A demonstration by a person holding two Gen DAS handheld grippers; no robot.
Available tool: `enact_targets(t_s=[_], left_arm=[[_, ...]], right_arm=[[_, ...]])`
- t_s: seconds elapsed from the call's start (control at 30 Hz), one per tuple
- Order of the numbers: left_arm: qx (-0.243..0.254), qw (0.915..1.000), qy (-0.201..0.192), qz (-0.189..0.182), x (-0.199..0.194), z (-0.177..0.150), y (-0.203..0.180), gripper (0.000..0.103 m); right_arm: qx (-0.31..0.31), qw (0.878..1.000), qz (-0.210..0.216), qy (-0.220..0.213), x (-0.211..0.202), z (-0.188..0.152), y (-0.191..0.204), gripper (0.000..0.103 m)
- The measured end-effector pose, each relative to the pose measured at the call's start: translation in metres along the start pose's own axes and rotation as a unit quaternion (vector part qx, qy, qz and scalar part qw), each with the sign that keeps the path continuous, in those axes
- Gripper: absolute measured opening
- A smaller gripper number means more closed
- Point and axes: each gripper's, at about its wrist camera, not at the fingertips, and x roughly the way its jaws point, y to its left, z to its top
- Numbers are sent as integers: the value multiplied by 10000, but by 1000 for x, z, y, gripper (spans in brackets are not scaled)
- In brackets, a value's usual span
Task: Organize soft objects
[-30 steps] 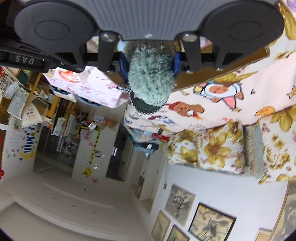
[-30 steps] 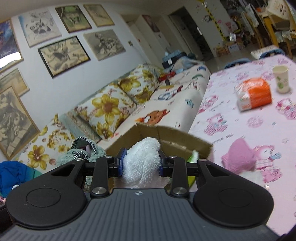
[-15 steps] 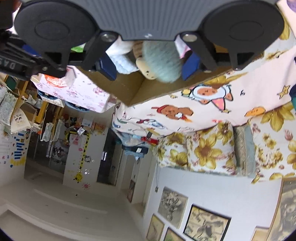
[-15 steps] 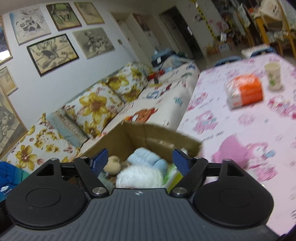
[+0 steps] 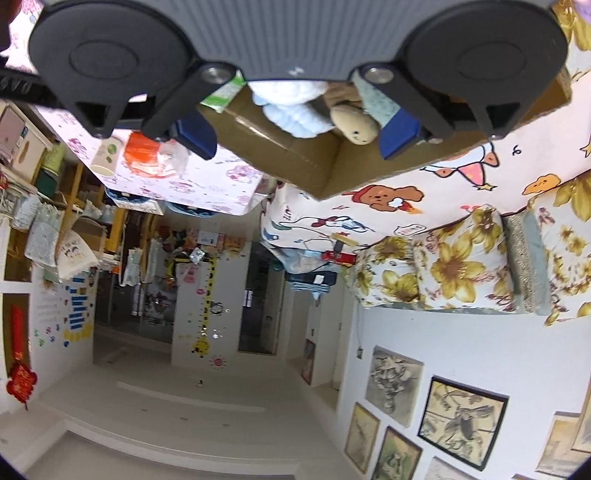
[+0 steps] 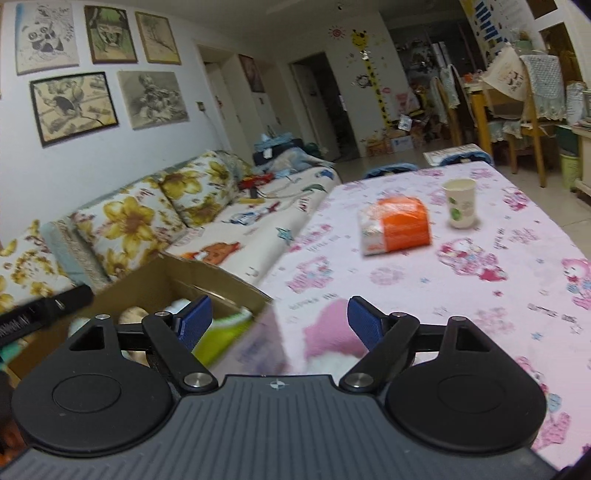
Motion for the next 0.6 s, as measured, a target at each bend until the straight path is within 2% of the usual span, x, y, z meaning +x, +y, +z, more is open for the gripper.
enact_targets(t_s=[0.13, 0.3, 0.47, 0.5, 0.57, 0.6], left_arm=[[193, 9998, -49, -98, 0, -3, -10, 97], [341, 9992, -32, -184, 2, -6, -19, 98], [491, 9984, -65, -261, 3, -9, -26, 101], [521, 9982, -68, -273, 3, -10, -27, 102], [576, 9979, -62, -287, 4, -12, -30, 102], [599, 9978, -61, -290, 5, -12, -31, 102]], right_arm=[[-37, 9993, -321, 186, 13, -17, -14, 102], [-122, 9972, -449, 577, 38, -44, -23, 102], [-330, 9958, -522, 672, 64, -57, -19, 101], [-401, 9953, -555, 678, 69, -58, -18, 96], [-504, 9941, -546, 785, 77, -60, -19, 79], [-495, 9939, -485, 859, 80, -61, -19, 64]])
